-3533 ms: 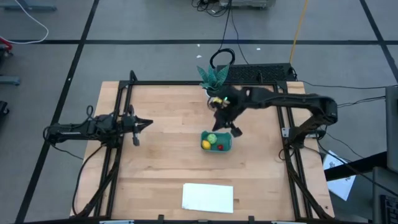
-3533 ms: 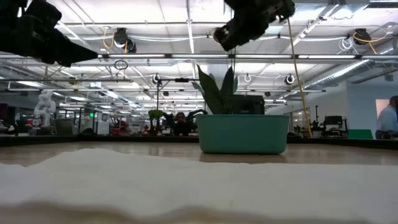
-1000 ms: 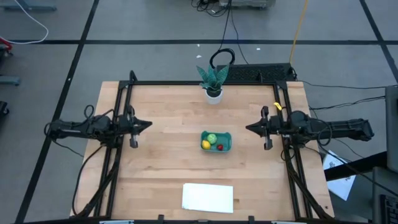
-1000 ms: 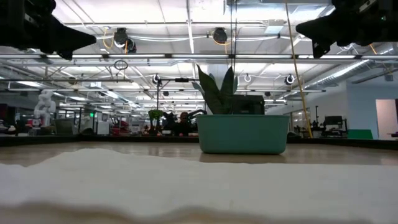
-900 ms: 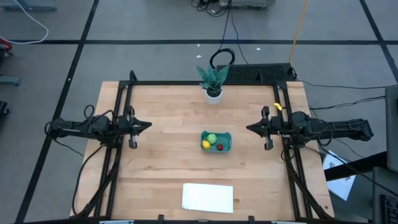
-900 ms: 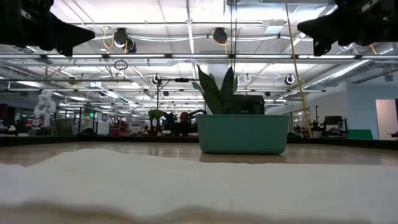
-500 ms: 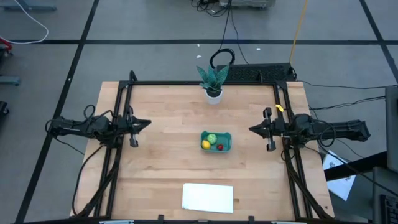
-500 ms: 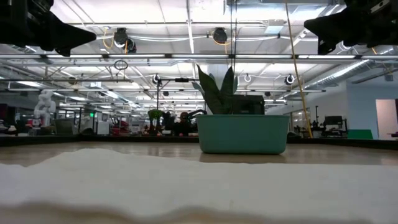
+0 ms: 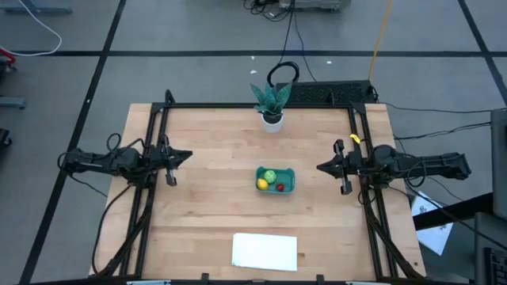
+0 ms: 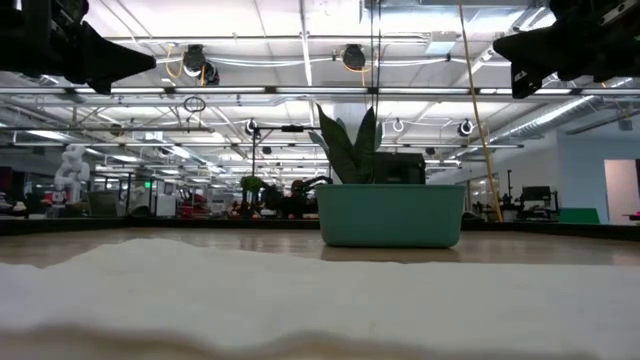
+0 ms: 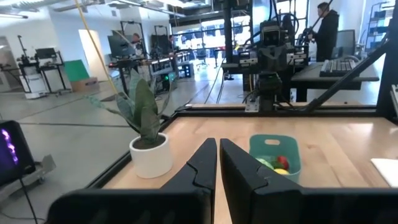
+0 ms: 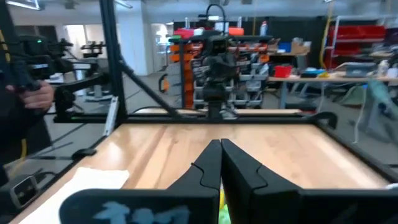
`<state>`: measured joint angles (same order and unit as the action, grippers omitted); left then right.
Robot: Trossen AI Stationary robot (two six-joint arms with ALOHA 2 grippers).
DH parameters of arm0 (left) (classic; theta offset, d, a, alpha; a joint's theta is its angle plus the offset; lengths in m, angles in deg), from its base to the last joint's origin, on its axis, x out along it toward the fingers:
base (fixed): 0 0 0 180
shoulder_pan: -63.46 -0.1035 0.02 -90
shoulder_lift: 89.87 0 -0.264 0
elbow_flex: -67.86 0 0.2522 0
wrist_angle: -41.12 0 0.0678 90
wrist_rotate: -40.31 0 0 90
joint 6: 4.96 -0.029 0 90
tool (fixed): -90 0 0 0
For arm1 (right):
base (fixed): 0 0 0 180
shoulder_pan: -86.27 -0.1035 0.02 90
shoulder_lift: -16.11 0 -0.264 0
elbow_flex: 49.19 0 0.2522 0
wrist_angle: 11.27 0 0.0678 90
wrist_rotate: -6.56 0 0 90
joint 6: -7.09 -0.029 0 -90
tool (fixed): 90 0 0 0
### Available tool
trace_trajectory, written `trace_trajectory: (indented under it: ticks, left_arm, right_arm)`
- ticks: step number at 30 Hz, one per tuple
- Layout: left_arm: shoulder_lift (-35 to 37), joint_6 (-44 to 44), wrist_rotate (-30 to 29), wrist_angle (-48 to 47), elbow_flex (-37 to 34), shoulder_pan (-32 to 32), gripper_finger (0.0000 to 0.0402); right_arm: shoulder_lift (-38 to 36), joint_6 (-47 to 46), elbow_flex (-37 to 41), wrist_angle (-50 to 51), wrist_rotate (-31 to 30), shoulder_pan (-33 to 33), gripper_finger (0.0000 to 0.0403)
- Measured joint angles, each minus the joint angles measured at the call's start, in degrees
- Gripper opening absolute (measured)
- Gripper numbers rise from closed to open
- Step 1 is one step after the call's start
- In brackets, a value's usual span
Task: Pick and placing Produce into tupperware
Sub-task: Return to Home Position
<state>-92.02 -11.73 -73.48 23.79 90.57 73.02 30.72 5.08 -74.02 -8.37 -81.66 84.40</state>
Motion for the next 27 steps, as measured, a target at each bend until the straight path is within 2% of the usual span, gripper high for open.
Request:
trace_trajectory:
  ticks: [10,27]
  left_arm:
    - [0.0,0.68,0.02,-1.49,0.0,0.0,0.0026]
    - [0.0,1.7,0.51,-4.52,0.01,0.0,0.0026]
  right_arm:
    - [0.0,1.18,4.23,-6.57,0.0,-2.49,0.0]
    - [0.0,2.56,4.4,-4.95,-0.13,-2.27,0.0]
